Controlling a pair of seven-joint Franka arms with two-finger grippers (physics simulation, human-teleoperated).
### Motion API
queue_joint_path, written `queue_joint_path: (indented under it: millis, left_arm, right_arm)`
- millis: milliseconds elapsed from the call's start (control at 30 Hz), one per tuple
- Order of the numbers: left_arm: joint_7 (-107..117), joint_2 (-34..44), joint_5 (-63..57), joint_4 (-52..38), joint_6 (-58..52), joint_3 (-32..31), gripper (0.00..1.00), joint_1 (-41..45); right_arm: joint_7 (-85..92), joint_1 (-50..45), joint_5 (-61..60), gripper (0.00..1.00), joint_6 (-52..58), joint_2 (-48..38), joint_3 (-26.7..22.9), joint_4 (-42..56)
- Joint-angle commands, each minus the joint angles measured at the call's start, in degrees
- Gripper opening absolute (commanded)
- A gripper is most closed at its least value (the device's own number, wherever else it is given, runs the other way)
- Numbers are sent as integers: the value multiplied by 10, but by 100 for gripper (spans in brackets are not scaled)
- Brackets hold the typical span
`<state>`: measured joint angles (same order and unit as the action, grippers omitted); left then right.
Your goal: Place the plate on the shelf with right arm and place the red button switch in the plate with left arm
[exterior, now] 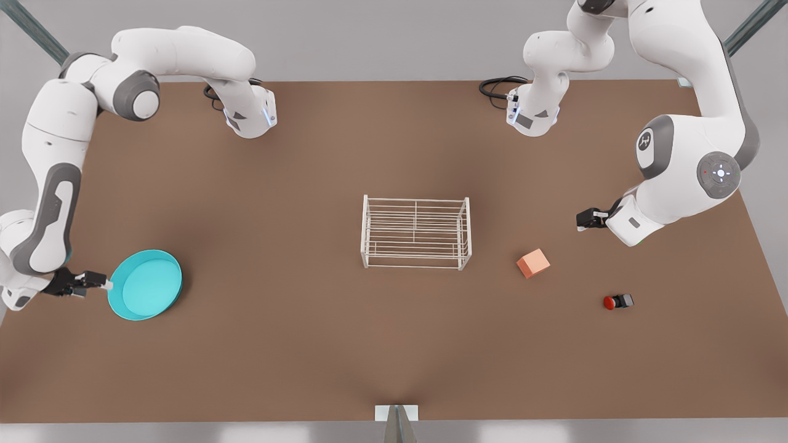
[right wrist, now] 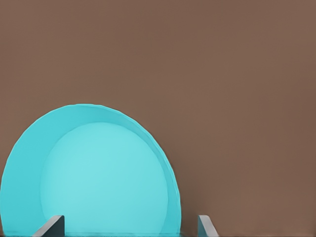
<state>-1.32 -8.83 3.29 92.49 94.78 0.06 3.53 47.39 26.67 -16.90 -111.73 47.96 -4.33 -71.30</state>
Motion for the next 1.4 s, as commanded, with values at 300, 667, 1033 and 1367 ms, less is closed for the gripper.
queue_joint_path:
  millis: [300, 667, 1033, 1367]
  left_arm:
    - [4, 0, -5, 1, 0, -1, 100, 0]
    - [4, 1, -6, 4, 0, -1, 100, 0]
    - [4, 1, -5, 5, 0, -1, 100, 0]
    - [8, 0, -14, 6, 0, -1, 100, 0]
  right_arm:
    - [185, 31, -33, 99, 0, 49, -2, -1]
    - [174, 29, -42, 67, -5, 64, -2, 1]
    - [179, 29, -40, 44, -8, 74, -4, 6]
    - [182, 28, -38, 28, 15, 60, -2, 6]
